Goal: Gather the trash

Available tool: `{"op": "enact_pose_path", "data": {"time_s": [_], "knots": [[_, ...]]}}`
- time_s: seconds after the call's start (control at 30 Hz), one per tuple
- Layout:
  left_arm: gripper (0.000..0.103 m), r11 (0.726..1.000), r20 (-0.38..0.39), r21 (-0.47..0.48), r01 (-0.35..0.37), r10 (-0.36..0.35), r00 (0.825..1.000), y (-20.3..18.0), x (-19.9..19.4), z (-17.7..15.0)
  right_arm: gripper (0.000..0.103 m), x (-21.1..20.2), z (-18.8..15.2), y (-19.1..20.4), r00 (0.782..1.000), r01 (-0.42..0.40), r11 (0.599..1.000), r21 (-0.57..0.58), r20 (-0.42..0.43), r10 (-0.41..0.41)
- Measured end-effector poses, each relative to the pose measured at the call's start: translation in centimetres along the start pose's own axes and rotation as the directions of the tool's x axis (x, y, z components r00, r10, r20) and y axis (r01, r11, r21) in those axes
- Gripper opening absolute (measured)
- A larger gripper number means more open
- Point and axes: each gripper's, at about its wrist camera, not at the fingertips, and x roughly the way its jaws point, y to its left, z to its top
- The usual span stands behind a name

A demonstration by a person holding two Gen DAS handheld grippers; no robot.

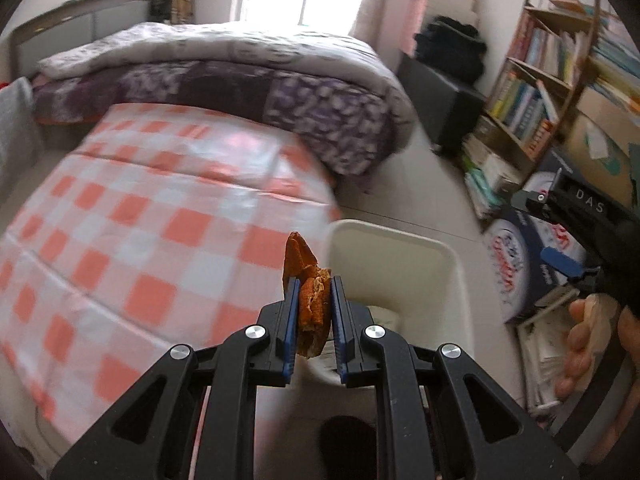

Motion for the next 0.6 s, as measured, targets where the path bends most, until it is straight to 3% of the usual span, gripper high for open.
{"op": "enact_pose_path", "data": {"time_s": [0.13, 0.17, 0.2, 0.23, 0.33, 0.5, 0.6], "knots": [[0.020, 0.996, -0.032, -0.006, 0.094, -0.095, 0.995, -3.4, 2.3, 1.6, 0.083, -1.1, 0.9, -1.9, 0.998, 0.012, 0.996, 0.091, 0.067, -0.018], [0.027, 0.993, -0.042, -0.012, 0.114, -0.115, 0.993, -3.9, 2.7, 2.1, 0.084, -1.4, 1.1, -2.1, 0.996, 0.016, 0.995, 0.101, 0.084, -0.024], [0.054, 0.992, -0.046, -0.020, 0.123, -0.123, 0.991, -4.2, 3.0, 2.5, 0.084, -1.7, 1.2, -2.2, 0.994, 0.018, 0.994, 0.109, 0.106, -0.029], [0.068, 0.991, -0.033, -0.036, 0.126, -0.127, 0.991, -4.2, 2.8, 3.0, 0.084, -2.1, 1.3, -2.2, 0.991, 0.020, 0.993, 0.112, 0.126, -0.034], [0.068, 0.990, 0.005, -0.049, 0.131, -0.131, 0.991, -3.2, 1.5, 3.6, 0.084, -3.5, 1.1, -1.9, 0.979, 0.020, 0.995, 0.096, 0.201, -0.039], [0.073, 1.000, 0.071, -0.025, 0.013, -0.012, 0.997, 0.3, -2.4, 2.9, 0.090, -5.8, -0.1, 1.0, 0.951, -0.012, 1.000, -0.013, 0.310, 0.016], [0.084, 0.994, 0.156, -0.024, -0.111, 0.113, 0.981, 2.7, -6.1, 1.6, 0.097, -7.4, -2.0, 4.1, 0.929, -0.032, 0.992, -0.123, 0.363, 0.075]]}}
